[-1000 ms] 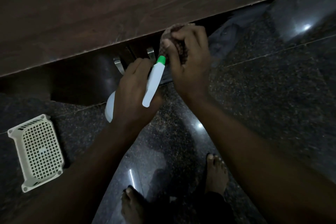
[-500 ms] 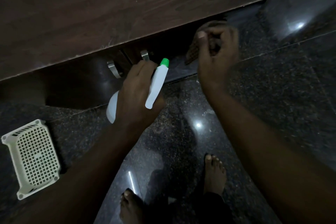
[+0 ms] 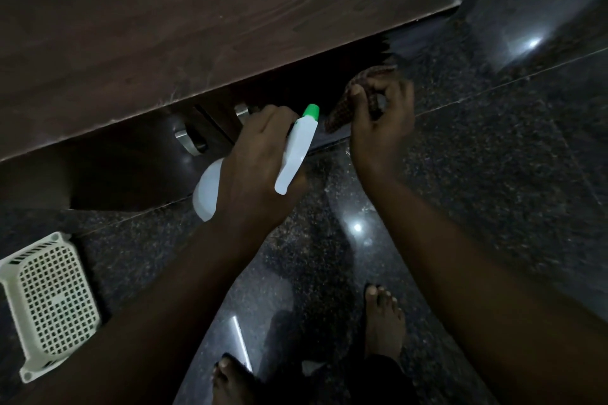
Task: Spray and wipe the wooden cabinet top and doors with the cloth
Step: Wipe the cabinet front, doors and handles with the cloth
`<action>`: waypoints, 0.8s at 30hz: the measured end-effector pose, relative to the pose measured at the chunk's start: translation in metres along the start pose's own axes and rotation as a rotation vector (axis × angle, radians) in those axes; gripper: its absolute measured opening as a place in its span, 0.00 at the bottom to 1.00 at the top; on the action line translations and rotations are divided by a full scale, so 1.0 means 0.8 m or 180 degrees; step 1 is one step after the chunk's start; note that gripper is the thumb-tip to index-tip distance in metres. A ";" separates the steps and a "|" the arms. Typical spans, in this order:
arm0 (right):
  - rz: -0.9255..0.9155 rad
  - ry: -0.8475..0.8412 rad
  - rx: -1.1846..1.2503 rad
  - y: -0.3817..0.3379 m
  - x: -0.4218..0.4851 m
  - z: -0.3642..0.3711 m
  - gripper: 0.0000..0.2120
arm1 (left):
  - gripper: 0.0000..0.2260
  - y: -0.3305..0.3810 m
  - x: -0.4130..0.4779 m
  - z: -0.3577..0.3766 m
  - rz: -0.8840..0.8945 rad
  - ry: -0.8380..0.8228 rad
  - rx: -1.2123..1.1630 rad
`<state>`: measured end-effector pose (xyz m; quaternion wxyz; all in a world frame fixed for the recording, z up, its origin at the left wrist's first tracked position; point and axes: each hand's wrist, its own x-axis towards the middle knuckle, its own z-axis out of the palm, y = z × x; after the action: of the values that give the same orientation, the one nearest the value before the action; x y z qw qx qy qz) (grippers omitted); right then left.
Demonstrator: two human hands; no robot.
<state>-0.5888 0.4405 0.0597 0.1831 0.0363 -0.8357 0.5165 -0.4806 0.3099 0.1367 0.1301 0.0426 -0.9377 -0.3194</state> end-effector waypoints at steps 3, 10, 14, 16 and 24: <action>-0.0023 -0.0090 0.0162 0.004 -0.010 0.008 0.04 | 0.05 0.008 0.005 0.007 0.0113 -0.0098 0.0017; -0.0150 -0.0261 0.0199 0.013 -0.011 0.008 0.04 | 0.07 0.020 0.017 0.021 0.0175 -0.0197 0.0178; -0.0151 -0.0313 0.0250 0.014 -0.009 0.007 0.03 | 0.06 0.024 0.023 0.025 0.0110 -0.0235 0.0276; -0.0135 -0.0312 0.0266 0.014 -0.009 0.006 0.03 | 0.06 0.028 0.027 0.025 0.0096 -0.0210 0.0297; -0.0039 -0.0349 0.0331 0.007 -0.009 0.004 0.02 | 0.10 0.034 0.031 0.028 0.0203 -0.0231 0.0425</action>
<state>-0.5844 0.4395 0.0512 0.1380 0.0792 -0.8163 0.5553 -0.5108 0.3405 0.1416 0.1030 0.0096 -0.9619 -0.2533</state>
